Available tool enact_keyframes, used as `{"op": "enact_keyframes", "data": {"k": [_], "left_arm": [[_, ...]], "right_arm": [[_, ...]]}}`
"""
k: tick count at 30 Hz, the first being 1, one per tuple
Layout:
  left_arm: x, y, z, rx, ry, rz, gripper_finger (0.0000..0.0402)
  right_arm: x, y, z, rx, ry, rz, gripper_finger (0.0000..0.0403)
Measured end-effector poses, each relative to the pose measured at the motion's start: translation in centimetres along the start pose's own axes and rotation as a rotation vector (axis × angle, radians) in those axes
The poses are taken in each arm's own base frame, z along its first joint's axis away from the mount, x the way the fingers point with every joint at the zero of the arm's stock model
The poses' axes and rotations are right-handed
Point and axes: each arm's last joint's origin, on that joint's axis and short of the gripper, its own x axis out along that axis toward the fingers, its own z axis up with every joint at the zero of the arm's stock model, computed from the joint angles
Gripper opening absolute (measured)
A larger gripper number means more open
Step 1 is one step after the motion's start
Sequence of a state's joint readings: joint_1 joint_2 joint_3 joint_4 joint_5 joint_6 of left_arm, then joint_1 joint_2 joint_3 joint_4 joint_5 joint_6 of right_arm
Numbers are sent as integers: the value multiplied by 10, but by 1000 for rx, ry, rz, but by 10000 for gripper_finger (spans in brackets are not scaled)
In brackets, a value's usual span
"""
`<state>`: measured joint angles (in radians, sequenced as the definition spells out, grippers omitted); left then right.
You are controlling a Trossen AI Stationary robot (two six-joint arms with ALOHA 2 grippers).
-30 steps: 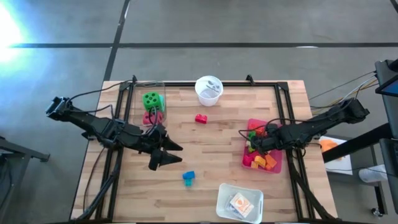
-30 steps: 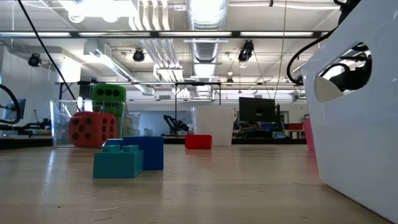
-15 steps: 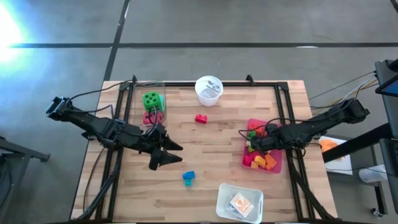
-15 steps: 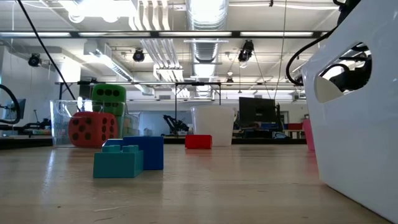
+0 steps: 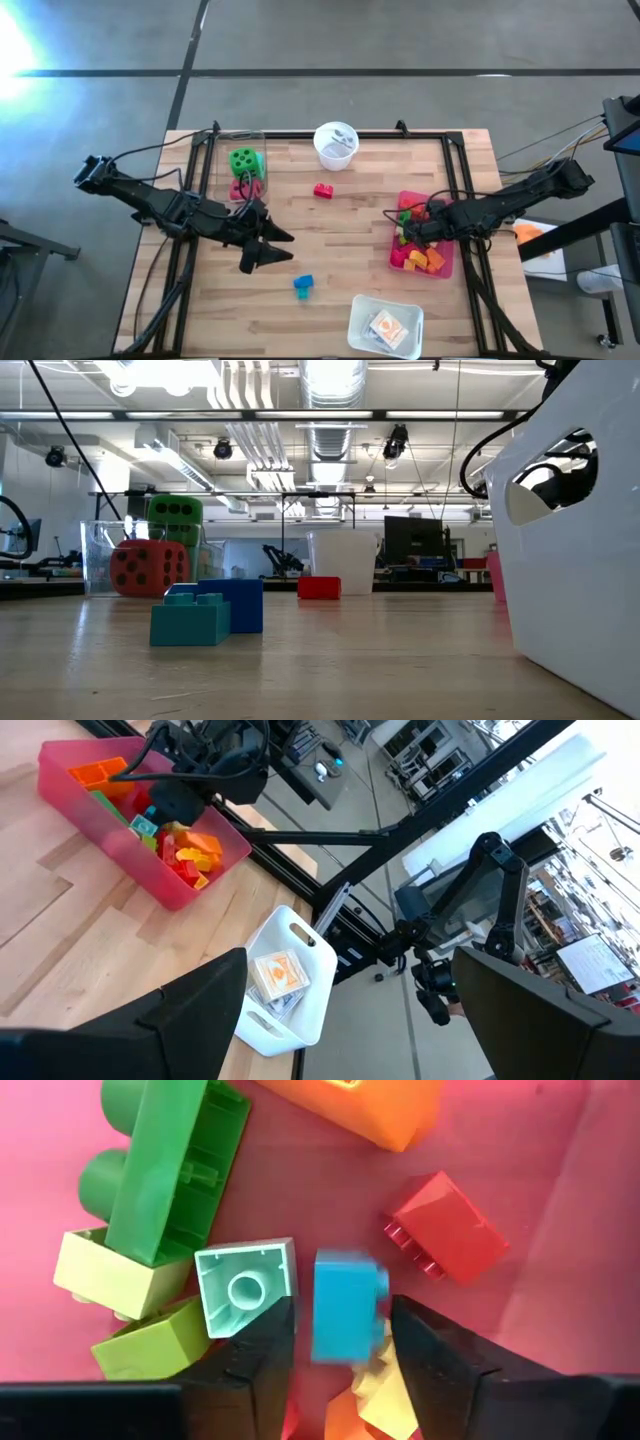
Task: Pick & Place Toys
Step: Put the light blue game piece into the pink bin, then put the dark blue game piece into the pink bin
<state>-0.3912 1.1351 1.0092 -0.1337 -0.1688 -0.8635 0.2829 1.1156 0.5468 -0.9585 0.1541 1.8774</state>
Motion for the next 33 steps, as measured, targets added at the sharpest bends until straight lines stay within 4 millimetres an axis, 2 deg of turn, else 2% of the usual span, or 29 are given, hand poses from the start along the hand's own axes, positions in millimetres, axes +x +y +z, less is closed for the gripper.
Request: {"op": "enact_keyframes", "data": {"k": [20, 26, 33], "left_arm": [[0, 1, -1, 4, 14, 15, 356], [5, 5, -7, 14, 52, 55, 356], [29, 10, -26, 83, 132, 102, 356]], "right_arm": [[0, 1, 0, -43, 6, 13, 297], [-4, 5, -1, -47, 12, 33, 312], [-19, 16, -2, -105, 29, 91, 313]]}}
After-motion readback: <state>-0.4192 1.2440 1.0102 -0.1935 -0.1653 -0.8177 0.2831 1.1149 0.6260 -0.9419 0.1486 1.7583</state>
